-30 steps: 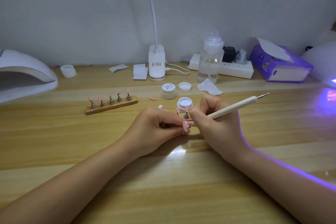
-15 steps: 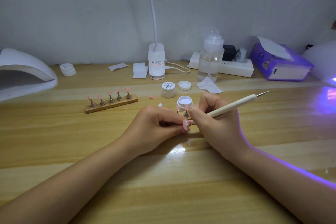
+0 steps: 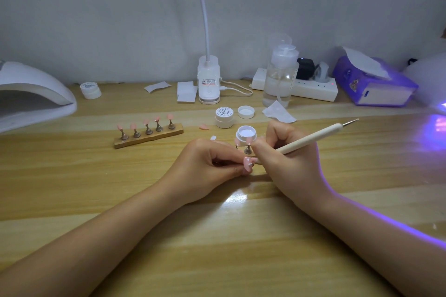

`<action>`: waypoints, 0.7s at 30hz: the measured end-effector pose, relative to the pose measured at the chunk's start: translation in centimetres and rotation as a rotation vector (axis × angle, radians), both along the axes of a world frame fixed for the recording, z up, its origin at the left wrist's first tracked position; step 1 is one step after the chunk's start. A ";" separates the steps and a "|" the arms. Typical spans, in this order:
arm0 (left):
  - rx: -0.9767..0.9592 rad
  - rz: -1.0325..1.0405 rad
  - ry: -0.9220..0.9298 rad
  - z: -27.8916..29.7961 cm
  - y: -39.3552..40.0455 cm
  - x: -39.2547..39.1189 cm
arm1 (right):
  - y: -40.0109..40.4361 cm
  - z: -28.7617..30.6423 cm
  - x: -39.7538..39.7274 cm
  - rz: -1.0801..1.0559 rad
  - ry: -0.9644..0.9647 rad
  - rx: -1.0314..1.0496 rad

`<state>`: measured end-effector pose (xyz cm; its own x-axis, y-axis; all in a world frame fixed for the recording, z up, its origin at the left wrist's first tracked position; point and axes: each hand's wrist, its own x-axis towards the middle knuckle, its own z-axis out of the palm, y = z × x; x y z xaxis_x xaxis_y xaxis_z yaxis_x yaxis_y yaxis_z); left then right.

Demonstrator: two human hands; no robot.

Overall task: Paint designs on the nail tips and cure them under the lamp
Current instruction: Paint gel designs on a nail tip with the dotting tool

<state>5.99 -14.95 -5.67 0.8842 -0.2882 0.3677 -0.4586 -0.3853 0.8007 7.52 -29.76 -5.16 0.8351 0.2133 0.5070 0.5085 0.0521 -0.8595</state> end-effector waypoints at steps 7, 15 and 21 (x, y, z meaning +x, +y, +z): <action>0.009 -0.006 -0.001 0.0 0.0 0.0 | -0.1 -0.2 0.1 0.007 0.006 -0.021; 0.006 -0.004 -0.005 -0.1 0.0 0.0 | -0.1 -0.1 0.0 -0.026 -0.019 -0.032; 0.016 0.006 -0.008 -0.1 0.1 0.1 | -0.1 -0.2 0.1 0.009 0.000 -0.014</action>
<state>6.07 -14.90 -5.75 0.8827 -0.2892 0.3703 -0.4630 -0.4009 0.7905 7.67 -29.81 -5.39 0.8332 0.2282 0.5036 0.5078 0.0448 -0.8603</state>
